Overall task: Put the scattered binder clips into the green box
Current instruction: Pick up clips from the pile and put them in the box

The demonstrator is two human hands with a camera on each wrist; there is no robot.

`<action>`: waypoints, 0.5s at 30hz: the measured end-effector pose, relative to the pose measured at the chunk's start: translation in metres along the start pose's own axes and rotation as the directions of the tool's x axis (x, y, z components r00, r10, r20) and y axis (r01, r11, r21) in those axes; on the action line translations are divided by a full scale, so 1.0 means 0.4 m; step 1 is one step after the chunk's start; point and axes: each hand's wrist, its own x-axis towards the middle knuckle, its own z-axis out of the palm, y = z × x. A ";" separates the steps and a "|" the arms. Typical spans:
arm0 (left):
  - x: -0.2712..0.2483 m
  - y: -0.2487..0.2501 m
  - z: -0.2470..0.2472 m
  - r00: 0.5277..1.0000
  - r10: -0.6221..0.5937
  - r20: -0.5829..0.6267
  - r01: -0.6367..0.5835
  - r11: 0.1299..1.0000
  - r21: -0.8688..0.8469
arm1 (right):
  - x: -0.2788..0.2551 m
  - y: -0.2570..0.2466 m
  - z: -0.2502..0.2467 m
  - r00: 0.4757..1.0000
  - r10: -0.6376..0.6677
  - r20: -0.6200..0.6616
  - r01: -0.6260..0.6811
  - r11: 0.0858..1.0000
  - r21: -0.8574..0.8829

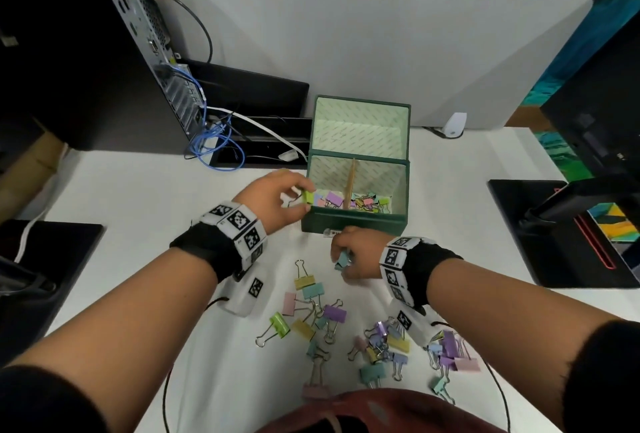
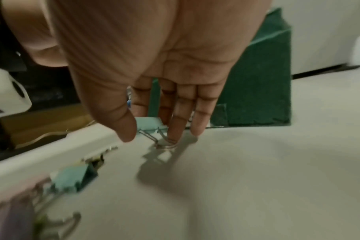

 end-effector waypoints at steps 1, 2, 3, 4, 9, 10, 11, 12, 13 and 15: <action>0.019 0.015 -0.005 1.000 0.028 -0.007 -0.028 1.000 0.012 | -0.006 0.005 -0.007 1.000 0.012 -0.015 -0.011 0.999 0.047; 0.040 0.031 -0.007 0.998 0.056 -0.011 -0.055 0.998 0.025 | -0.014 0.009 -0.016 0.999 0.024 -0.030 -0.021 0.995 0.093; 0.058 0.042 -0.007 0.997 0.076 -0.010 -0.075 0.996 0.043 | -0.021 0.013 -0.024 0.998 0.030 -0.046 -0.024 0.991 0.134; 0.077 0.050 -0.005 0.996 0.088 -0.003 -0.087 0.994 0.069 | -0.030 0.017 -0.033 0.997 0.040 -0.065 -0.028 0.985 0.169; 0.097 0.040 0.009 0.998 0.059 0.012 -0.060 0.978 0.198 | -0.068 0.021 -0.088 0.979 0.099 -0.176 -0.028 0.930 0.366; 0.086 0.034 0.011 0.999 0.052 0.015 -0.054 0.980 0.191 | -0.072 0.022 -0.100 0.973 0.115 -0.202 -0.017 0.903 0.429; 0.071 0.029 0.014 0.999 0.039 0.027 -0.043 0.983 0.176 | -0.077 0.022 -0.112 0.964 0.135 -0.229 -0.005 0.872 0.490; 0.054 0.023 0.019 0.999 0.020 0.047 -0.027 0.987 0.159 | -0.079 0.022 -0.123 0.955 0.156 -0.254 0.004 0.845 0.534; 0.035 0.017 0.022 0.998 -0.001 0.065 -0.008 0.990 0.142 | -0.080 0.018 -0.134 0.944 0.170 -0.282 0.015 0.833 0.553; -0.004 -0.005 0.033 0.994 -0.041 0.102 0.030 0.994 0.108 | -0.071 0.007 -0.157 0.918 0.183 -0.351 0.044 0.834 0.550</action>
